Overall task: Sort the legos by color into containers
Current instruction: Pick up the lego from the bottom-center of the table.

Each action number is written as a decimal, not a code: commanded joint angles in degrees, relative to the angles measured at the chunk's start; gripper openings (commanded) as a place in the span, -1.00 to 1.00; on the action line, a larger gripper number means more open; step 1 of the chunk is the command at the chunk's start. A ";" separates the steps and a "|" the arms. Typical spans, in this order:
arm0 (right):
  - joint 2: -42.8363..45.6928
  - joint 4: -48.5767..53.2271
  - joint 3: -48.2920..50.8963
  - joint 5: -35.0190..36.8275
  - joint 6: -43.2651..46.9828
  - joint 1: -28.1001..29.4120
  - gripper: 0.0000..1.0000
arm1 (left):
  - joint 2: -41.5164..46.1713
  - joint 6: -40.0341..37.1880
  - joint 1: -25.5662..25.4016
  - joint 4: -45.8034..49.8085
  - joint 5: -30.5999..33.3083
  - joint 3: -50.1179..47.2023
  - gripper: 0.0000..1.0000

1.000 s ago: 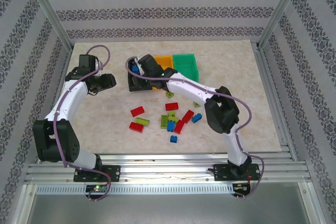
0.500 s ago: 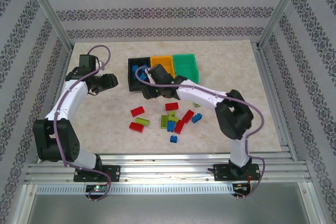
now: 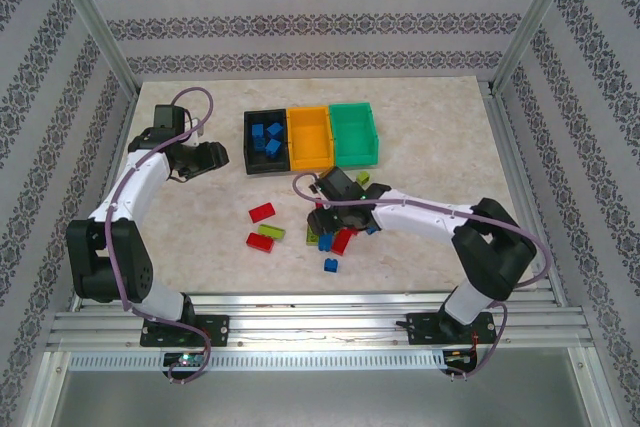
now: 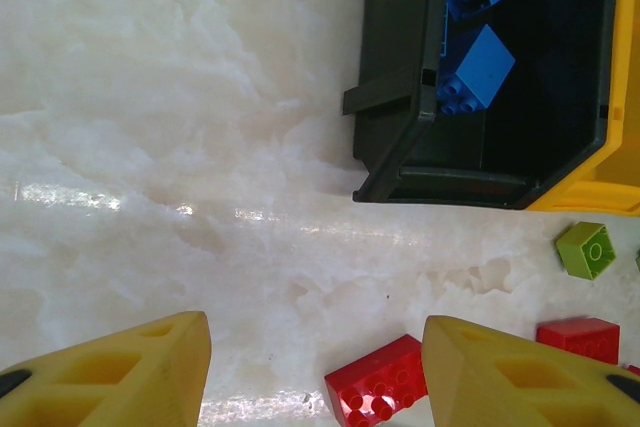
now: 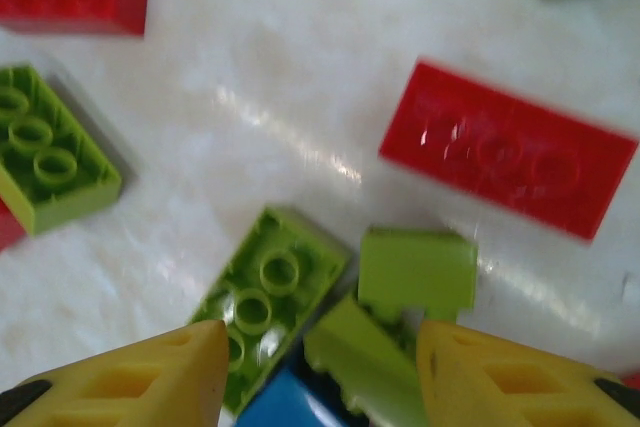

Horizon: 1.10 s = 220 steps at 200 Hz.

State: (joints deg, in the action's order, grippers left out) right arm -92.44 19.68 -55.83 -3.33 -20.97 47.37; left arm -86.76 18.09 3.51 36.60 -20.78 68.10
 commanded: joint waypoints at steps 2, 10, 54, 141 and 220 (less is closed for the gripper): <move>3.96 1.38 2.84 -0.38 -3.30 2.44 0.02 | -0.14 -0.38 0.48 -0.65 -0.30 0.82 0.17; 4.20 2.49 3.14 0.38 -3.95 3.24 0.01 | -0.14 -0.34 0.45 -0.73 -0.23 0.80 0.17; 3.52 4.19 5.27 1.77 -8.07 4.33 -0.01 | -0.62 -0.32 0.50 -0.73 -0.63 0.79 0.17; -3.44 5.43 0.00 4.46 -10.46 6.13 0.07 | -0.27 -0.32 0.45 -0.96 -0.72 0.64 0.17; -7.67 7.93 -4.99 7.29 -8.69 8.43 0.12 | -0.27 -0.32 0.51 -0.92 -1.04 0.78 0.17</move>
State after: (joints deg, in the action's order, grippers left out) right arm -97.97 25.45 -58.61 2.37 -30.11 55.31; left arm -86.98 18.09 3.51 36.58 -21.02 68.10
